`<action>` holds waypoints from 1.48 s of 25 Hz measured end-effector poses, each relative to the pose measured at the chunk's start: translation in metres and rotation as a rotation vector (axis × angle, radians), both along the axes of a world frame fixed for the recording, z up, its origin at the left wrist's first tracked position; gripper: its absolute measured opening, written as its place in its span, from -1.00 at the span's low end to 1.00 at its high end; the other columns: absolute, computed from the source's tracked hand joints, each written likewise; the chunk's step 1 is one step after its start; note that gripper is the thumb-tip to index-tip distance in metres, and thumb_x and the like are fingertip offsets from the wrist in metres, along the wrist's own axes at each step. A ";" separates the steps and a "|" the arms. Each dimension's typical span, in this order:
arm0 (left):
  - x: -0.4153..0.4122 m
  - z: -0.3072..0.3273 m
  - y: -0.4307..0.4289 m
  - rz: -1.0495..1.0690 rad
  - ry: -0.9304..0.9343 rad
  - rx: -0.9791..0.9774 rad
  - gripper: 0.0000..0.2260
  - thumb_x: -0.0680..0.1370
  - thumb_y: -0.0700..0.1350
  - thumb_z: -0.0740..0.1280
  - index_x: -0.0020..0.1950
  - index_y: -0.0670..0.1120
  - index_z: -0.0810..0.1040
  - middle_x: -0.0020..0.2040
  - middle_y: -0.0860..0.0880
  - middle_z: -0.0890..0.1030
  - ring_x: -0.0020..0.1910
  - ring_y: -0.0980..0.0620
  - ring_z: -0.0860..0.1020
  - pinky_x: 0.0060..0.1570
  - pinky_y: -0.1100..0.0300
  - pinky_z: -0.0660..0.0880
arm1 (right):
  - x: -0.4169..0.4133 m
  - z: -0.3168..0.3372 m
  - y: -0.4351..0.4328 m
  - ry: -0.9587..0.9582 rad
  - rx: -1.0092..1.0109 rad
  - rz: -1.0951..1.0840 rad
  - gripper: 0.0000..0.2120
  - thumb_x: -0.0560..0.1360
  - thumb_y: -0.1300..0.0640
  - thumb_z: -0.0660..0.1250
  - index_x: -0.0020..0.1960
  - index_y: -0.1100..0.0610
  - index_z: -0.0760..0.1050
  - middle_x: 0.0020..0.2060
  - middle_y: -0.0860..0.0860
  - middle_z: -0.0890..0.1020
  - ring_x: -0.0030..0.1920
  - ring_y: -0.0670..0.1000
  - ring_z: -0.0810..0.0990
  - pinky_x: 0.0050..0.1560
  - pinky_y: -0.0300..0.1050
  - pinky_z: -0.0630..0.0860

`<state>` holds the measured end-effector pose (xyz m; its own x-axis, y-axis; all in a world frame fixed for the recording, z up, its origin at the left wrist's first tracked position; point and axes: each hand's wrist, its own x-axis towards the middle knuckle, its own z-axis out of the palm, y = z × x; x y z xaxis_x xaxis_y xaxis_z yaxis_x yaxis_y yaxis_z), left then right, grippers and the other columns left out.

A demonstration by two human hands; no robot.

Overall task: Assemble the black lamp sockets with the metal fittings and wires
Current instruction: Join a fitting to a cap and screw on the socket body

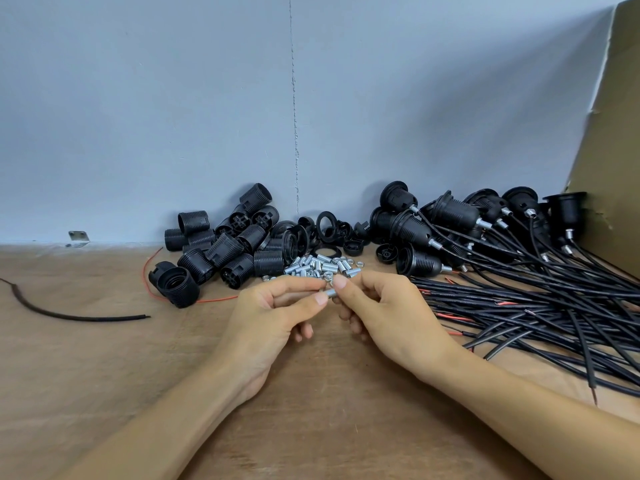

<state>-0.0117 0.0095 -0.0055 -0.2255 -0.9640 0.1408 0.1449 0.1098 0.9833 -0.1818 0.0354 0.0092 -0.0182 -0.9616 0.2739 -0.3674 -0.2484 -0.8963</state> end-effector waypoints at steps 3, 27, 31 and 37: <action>-0.001 0.001 0.002 -0.003 -0.009 -0.008 -0.75 0.28 -0.03 0.55 -0.06 0.03 0.76 -0.10 -0.08 0.75 -0.47 0.13 0.50 -0.43 0.34 0.44 | -0.002 0.001 -0.001 0.149 0.006 -0.031 -0.56 0.62 -0.14 0.23 -0.29 0.10 0.58 -0.51 -0.07 0.55 -0.50 -0.19 0.44 -0.39 -0.35 0.38; 0.000 -0.001 0.002 0.028 0.014 -0.049 -0.83 0.39 -0.12 0.54 -0.03 0.00 0.75 -0.09 -0.10 0.75 -0.37 0.04 0.64 -0.41 0.32 0.47 | -0.003 -0.004 -0.003 -0.136 0.049 0.128 -0.89 0.58 0.12 0.37 0.00 0.15 0.63 -0.34 -0.05 0.59 -0.37 -0.09 0.51 -0.34 -0.20 0.48; -0.001 -0.001 0.001 0.036 -0.008 -0.060 -0.81 0.46 -0.24 0.51 -0.01 0.02 0.76 -0.07 -0.08 0.75 -0.36 0.04 0.65 -0.40 0.32 0.48 | -0.004 -0.004 -0.004 -0.185 0.055 0.123 -0.88 0.59 0.15 0.37 0.01 0.17 0.64 -0.33 -0.04 0.60 -0.36 -0.09 0.50 -0.34 -0.23 0.48; -0.002 -0.004 -0.001 0.086 -0.002 -0.052 -0.81 0.48 -0.27 0.50 0.03 -0.05 0.73 -0.07 -0.06 0.76 -0.43 0.08 0.59 -0.42 0.31 0.47 | -0.005 -0.003 -0.004 -0.273 0.046 0.142 -0.89 0.53 0.26 0.42 0.05 0.18 0.65 -0.34 0.05 0.62 -0.31 -0.02 0.55 -0.24 -0.19 0.54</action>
